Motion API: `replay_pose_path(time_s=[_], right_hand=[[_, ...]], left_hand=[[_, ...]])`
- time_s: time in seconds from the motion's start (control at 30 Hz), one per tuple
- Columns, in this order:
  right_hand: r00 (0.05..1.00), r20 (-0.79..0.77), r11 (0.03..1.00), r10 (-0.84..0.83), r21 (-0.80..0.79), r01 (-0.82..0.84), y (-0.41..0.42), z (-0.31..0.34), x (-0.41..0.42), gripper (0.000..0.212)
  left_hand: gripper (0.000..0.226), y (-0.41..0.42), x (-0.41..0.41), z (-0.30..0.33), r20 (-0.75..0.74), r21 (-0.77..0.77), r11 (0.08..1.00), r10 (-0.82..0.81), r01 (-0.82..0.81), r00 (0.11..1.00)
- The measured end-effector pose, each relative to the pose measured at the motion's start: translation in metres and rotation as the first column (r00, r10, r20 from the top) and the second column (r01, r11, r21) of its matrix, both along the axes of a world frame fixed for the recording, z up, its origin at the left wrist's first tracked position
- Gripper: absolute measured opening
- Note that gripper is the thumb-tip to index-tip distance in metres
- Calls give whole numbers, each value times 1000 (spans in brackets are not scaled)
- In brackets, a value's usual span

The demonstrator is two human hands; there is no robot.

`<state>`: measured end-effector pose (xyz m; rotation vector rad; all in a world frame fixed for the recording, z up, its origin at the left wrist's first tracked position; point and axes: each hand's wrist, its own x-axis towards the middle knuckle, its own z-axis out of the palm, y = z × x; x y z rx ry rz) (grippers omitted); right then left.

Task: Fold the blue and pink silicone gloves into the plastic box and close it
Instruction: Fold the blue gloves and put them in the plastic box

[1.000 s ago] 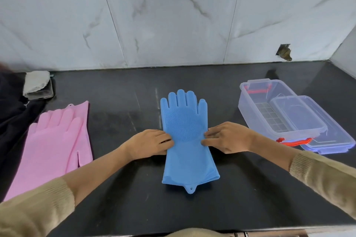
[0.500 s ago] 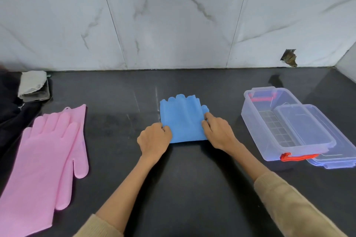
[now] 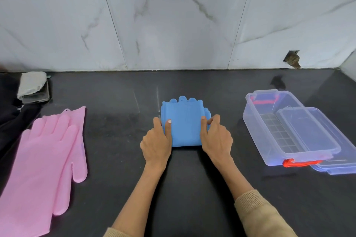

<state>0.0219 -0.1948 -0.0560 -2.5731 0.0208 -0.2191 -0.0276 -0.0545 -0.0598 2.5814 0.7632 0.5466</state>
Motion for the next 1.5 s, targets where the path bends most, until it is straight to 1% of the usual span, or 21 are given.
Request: replay_pose_path(time_s=[0.07, 0.13, 0.23, 0.3, 0.33, 0.4, 0.6, 0.63, 0.73, 0.8, 0.9, 1.0, 1.1, 1.17, 1.27, 1.33, 1.37, 1.4, 1.43, 1.47, 1.5], right_hand=[[1000, 6, 995, 18, -96, -17, -1, -1, 1, 39], [1000, 0, 984, 17, -177, -17, -1, -4, 3, 38], [1000, -7, 974, -1, -225, -1, 2, -4, 7, 37], [1000, -13, 973, -11, -232, 8, 4, -3, 10, 38], [1000, -18, 972, -15, -233, 11, 5, -3, 11, 39], [1000, -19, 974, -19, -227, 14, 6, -3, 13, 40], [998, 4, 965, 61, -256, -57, 5, -2, 12, 42], [997, 7, 965, 73, -254, -69, 4, -1, 12, 42], [995, 0, 963, 100, -251, -97, 3, 2, 13, 43], [995, -19, 967, 100, -235, -102, 3, 3, 16, 44], [998, -58, 984, 11, -179, -22, 6, 4, 22, 51], [990, -84, 981, -109, -171, 94, 12, 3, 20, 57], [984, -31, 962, -173, -221, 162, 15, -1, 13, 56], [984, -4, 955, -179, -241, 172, 13, -7, 12, 56], [997, -4, 991, -79, -106, 78, 13, -15, 12, 55], [1000, -15, 997, 20, 71, -19, 13, -15, 12, 54], [997, -31, 980, 64, 192, -57, 12, -12, 12, 50], [991, -63, 940, 117, 329, -90, 12, -9, 11, 42], [978, -100, 871, 181, 477, -113, 11, -5, 9, 33], [962, -124, 787, 244, 605, -122, 12, -1, 7, 25], [947, -126, 710, 296, 692, -130, 12, 2, 6, 22]], left_hand=[[44, 2, 0, -1, -46, 77, 996, -32, 35, 998], [34, 3, 5, -2, -126, 133, 991, -7, 24, 992], [28, 0, 13, 1, -228, 146, 989, 45, -12, 973], [25, 0, 18, 1, -258, 147, 989, 52, -14, 965], [22, 0, 19, 0, -260, 153, 988, 49, -9, 964], [25, 2, 18, -1, -250, 162, 987, 38, 3, 968], [56, 5, 8, -1, -123, 120, 990, -53, 68, 991], [55, 5, 8, -1, -123, 122, 989, -66, 81, 990], [32, 4, 11, 3, -168, 183, 978, -67, 98, 983], [22, 5, 14, 5, -202, 195, 976, -59, 99, 978], [20, 4, 20, 4, -194, 138, 988, -35, 62, 980], [25, -3, 21, 8, -169, 82, 994, 86, -73, 982], [34, -5, 18, 8, -228, 117, 983, 168, -144, 959], [44, -3, 19, 4, -246, 79, 986, 161, -146, 956], [41, -6, 20, -5, -139, -69, 997, 28, -38, 990], [34, -7, 21, -3, -23, -212, 976, -43, 37, 999], [29, -8, 21, -1, 49, -317, 945, -73, 85, 996], [22, -8, 21, 1, 124, -440, 886, -101, 146, 987], [16, -8, 19, 4, 191, -561, 800, -124, 212, 974], [14, -7, 18, 6, 238, -652, 713, -132, 259, 962], [14, -4, 16, 8, 263, -715, 641, -125, 280, 957]])
